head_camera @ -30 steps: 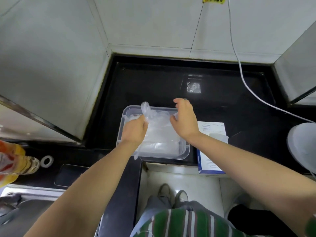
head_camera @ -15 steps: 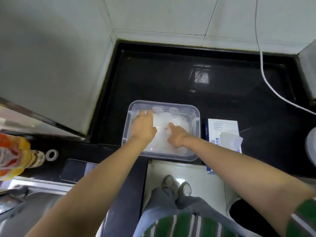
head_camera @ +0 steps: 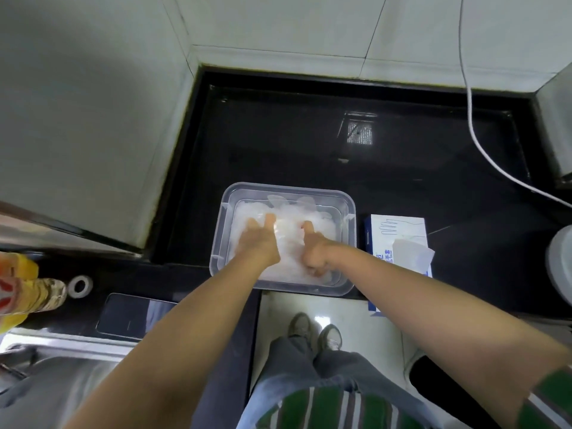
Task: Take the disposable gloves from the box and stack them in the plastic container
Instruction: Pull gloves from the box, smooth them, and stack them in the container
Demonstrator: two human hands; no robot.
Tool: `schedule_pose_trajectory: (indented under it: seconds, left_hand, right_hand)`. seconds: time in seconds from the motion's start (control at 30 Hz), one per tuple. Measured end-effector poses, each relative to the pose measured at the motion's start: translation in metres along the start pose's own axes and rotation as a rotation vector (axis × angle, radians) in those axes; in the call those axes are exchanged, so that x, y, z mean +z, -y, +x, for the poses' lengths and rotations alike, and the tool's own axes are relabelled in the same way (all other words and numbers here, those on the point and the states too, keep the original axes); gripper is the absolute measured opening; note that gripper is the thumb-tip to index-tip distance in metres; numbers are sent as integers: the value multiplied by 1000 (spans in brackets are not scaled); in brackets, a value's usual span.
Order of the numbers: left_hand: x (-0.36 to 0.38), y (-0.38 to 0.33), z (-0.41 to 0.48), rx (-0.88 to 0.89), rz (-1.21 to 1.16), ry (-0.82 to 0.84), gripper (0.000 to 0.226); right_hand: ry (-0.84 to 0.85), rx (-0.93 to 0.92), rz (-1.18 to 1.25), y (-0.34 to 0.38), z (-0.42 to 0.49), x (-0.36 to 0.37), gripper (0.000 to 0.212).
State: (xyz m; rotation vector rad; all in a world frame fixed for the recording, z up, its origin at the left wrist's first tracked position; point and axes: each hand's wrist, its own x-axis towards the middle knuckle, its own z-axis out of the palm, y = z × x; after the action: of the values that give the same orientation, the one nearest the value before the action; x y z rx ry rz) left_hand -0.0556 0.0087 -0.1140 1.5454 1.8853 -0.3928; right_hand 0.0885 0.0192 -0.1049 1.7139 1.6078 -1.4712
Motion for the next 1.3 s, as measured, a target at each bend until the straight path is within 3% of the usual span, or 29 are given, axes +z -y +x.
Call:
schedule_pose_trajectory:
  seconds: [0.13, 0.3, 0.37, 0.5, 0.57, 0.63, 0.73, 0.83, 0.9, 1.0, 1.03, 1.17, 1.3]
  left_hand:
    - [16, 8, 5, -15, 63, -31, 103]
    - [9, 7, 1, -21, 91, 54, 109]
    - [3, 7, -7, 19, 105, -28, 98]
    - [-5, -5, -26, 185, 137, -354, 50]
    - [-5, -9, -30, 214, 89, -242, 35]
    - [-2, -3, -28, 118, 53, -61, 37]
    - [-1, 2, -28, 46, 64, -9, 33]
    - [-6, -7, -37, 58, 49, -68, 28]
    - [-13, -18, -47, 63, 41, -223, 25]
    - [-23, -44, -60, 82, 5, -460, 26]
    - [-26, -55, -64, 107, -26, -507, 26]
    - [-31, -112, -83, 362, -136, -530, 18]
    - [-8, -163, -97, 558, -233, -371, 10]
  right_hand:
    - [12, 29, 46, -3, 2, 1, 109]
    - [8, 15, 7, -2, -1, 2, 109]
    - [12, -2, -16, -3, -3, 2, 107]
    - [16, -4, 4, 0, -12, 2, 105]
    - [15, -6, 24, 0, -17, 1, 104]
    - [11, -4, 54, -1, -18, 1, 103]
    - [10, -1, 123, 0, -26, 0, 101]
    - [5, -36, 163, 4, -37, -6, 81]
    - [-59, -121, 248, 3, -49, -17, 58]
    - [-283, -346, 494, -5, -74, -43, 17]
    - [-404, -380, 501, -12, -80, -53, 12]
    - [-766, -134, 218, -68, -92, -85, 29]
    - [-784, 189, 175, -126, -103, -83, 76]
